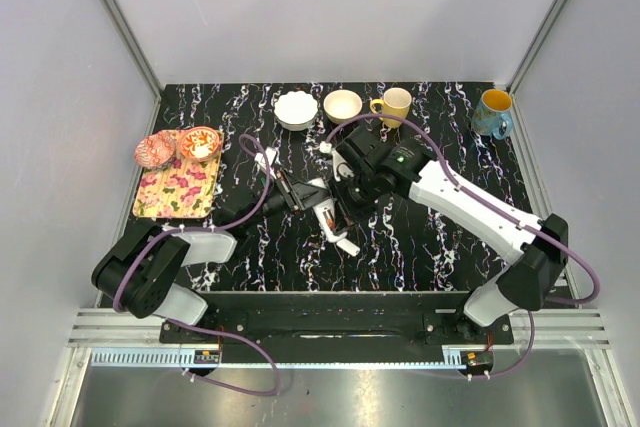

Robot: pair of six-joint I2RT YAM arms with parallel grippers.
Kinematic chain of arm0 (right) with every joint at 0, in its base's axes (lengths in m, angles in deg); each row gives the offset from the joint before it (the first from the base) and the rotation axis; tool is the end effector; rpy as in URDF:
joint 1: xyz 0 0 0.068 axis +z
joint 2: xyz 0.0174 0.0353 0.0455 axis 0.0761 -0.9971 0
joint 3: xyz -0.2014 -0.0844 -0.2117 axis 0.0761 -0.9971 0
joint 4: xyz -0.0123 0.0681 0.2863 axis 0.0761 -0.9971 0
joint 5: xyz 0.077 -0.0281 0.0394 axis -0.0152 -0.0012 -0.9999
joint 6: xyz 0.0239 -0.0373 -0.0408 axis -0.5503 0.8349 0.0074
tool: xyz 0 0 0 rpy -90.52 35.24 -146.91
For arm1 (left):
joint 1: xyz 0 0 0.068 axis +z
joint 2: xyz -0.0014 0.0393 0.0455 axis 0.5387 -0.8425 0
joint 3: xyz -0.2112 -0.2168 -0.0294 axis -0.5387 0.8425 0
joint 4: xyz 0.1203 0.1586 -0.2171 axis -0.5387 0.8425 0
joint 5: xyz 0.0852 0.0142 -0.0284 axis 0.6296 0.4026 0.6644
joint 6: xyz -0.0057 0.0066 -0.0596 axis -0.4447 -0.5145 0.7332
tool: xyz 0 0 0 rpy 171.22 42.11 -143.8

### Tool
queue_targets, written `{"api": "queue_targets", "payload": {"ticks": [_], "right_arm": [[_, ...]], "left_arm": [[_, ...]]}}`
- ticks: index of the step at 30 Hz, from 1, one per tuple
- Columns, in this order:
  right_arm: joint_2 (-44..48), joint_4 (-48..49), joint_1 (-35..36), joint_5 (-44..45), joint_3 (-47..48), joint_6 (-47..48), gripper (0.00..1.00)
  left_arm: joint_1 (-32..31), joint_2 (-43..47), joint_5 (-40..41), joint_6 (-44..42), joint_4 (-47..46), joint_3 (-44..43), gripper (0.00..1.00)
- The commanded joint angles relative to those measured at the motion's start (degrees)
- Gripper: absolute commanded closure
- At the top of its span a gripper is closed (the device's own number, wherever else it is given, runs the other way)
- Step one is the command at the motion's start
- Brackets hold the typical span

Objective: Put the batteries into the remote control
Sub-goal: Load the battery into the remote control.

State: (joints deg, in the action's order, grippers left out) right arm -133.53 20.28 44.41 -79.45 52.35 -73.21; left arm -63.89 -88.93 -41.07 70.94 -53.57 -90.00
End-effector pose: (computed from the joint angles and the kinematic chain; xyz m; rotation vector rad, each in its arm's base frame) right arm 0.2175 0.2697 0.3580 -0.8278 2.6870 0.7738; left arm 0.2344 -0.1686 0.2063 -0.1430 1.7786 -1.7915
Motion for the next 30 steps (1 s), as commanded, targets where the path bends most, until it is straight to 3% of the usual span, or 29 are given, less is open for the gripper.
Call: {"api": "queue_targets", "payload": {"ticks": [1, 19, 30], "right_arm": [[-2.16, -1.08, 0.80, -2.26, 4.64, 1.38, 1.00], [-4.02, -0.46, 0.80, 4.41, 5.43, -0.90, 1.00], [-4.10, 1.21, 0.71, 4.15, 3.15, -0.99, 1.00]], "left_arm": [[-0.53, 1.40, 1.06, -1.60, -1.44, -1.17, 1.00], [-0.44, 1.04, 3.61, 0.77, -4.43, 1.21, 1.00], [-0.79, 2.09, 4.05, 0.86, -4.25, 1.65, 1.00]]}}
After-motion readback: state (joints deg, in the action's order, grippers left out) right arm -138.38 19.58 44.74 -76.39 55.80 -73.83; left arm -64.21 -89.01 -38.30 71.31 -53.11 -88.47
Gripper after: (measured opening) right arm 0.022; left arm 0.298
